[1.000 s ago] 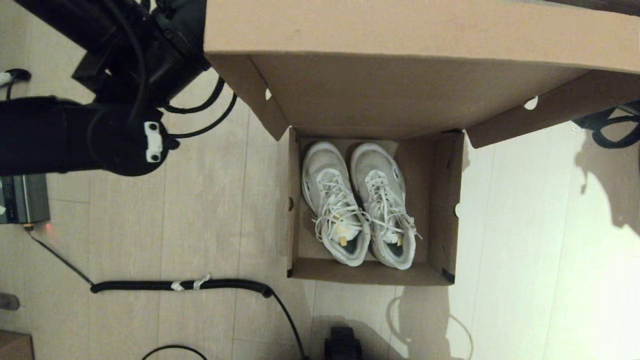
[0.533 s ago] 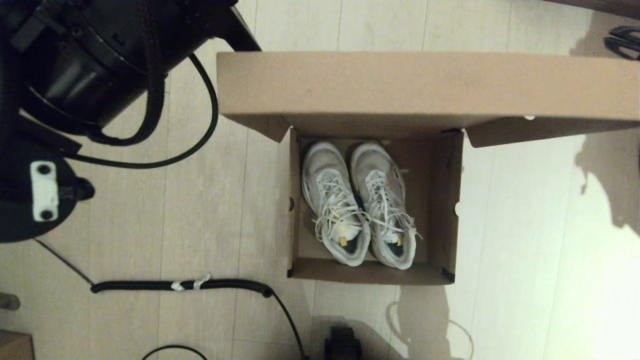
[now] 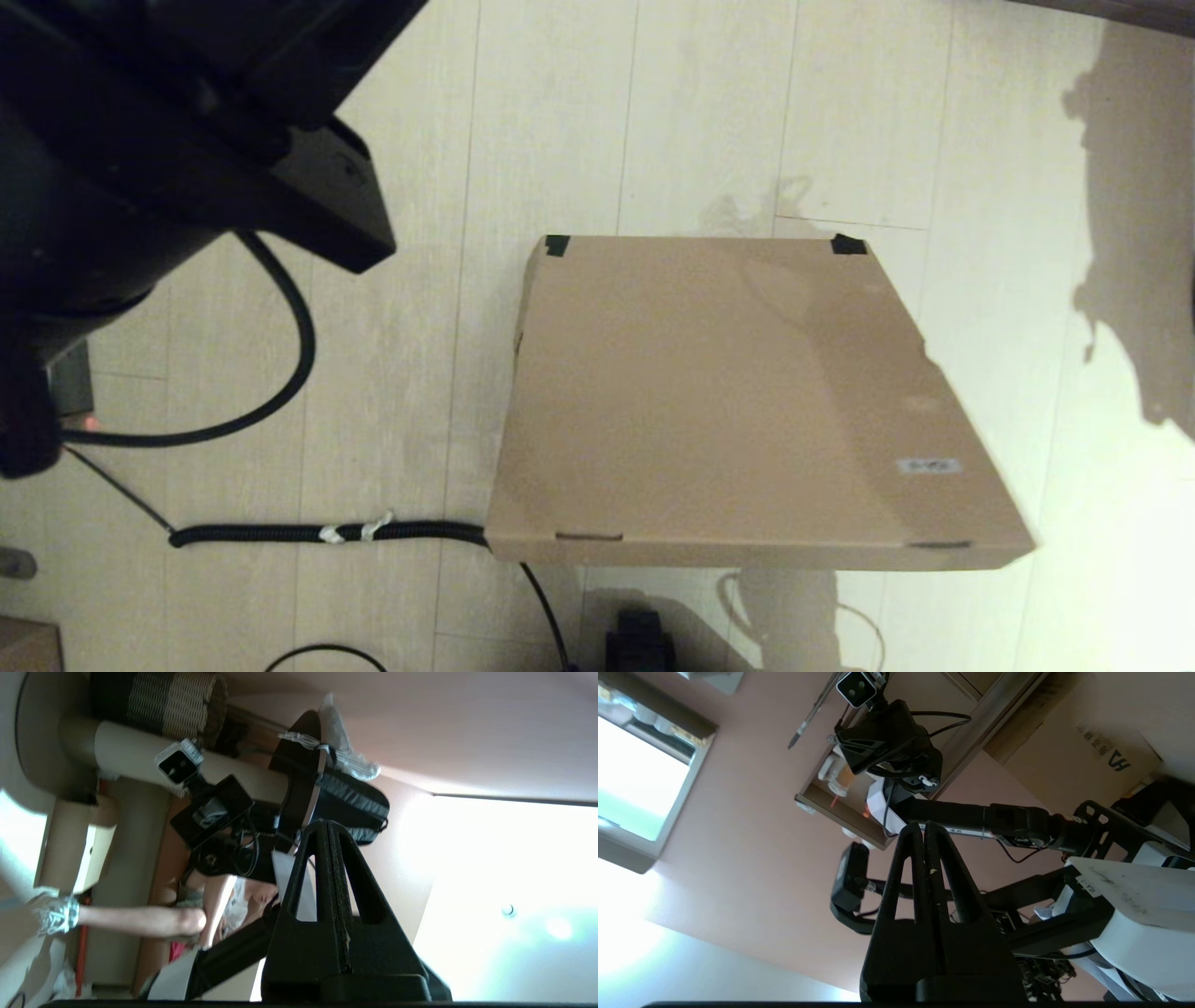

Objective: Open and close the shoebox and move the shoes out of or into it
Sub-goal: Close the shoe box

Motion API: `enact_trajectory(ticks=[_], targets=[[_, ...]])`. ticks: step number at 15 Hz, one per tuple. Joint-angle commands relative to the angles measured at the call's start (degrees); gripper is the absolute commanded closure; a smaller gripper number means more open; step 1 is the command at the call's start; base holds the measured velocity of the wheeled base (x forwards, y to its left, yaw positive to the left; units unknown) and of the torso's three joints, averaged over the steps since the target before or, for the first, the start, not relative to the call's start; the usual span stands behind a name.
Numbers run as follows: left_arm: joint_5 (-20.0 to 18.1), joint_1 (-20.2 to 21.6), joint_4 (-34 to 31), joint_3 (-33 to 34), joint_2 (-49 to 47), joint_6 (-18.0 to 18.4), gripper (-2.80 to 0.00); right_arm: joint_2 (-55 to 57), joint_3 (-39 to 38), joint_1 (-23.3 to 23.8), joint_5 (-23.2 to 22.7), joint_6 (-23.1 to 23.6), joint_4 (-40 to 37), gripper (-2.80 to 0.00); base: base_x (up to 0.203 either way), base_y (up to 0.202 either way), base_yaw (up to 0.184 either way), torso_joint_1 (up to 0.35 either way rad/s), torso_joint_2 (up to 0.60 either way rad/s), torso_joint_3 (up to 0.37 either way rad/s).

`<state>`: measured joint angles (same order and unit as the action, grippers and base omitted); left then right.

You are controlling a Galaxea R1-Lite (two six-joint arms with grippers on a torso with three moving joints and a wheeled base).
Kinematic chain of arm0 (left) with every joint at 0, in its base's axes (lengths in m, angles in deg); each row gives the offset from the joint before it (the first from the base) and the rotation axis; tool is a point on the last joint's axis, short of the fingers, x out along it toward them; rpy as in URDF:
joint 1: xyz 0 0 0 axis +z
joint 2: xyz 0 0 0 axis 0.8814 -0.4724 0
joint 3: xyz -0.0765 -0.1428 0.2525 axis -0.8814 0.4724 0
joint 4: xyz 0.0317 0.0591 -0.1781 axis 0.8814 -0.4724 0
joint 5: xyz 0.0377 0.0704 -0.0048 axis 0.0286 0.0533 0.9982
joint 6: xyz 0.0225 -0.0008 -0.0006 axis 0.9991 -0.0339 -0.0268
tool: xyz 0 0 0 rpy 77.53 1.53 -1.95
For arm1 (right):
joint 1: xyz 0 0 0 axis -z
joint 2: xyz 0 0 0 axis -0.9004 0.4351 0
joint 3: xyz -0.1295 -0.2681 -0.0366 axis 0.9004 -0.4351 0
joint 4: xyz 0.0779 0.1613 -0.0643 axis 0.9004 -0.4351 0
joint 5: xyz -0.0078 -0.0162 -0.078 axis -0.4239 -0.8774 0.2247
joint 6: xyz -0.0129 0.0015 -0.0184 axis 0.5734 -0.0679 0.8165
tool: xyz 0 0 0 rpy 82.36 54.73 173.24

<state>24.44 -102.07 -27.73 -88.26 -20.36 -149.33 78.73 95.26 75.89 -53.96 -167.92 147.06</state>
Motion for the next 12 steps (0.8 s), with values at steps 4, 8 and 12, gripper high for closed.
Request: enact_trajectory(ticks=[4, 8, 12], targets=[[-0.84, 2.51, -1.14, 7.48, 4.24, 11.44, 0.0, -3.34, -8.34, 1.38, 1.47, 15.75, 0.49, 0.0, 0.0, 0.0, 0.0, 0.0, 0.0, 0.0], [0.29, 4.39, -11.27, 10.19, 4.36, 39.16, 0.0, -6.3, -21.27, 10.18, 2.06, 37.03, 0.49, 0.0, 0.0, 0.0, 0.0, 0.0, 0.0, 0.0], [7.1, 5.1, -21.61, 16.13, 4.41, 64.61, 0.0, -6.63, -29.97, 22.45, 1.96, 62.95, 0.49, 0.0, 0.0, 0.0, 0.0, 0.0, 0.0, 0.0]])
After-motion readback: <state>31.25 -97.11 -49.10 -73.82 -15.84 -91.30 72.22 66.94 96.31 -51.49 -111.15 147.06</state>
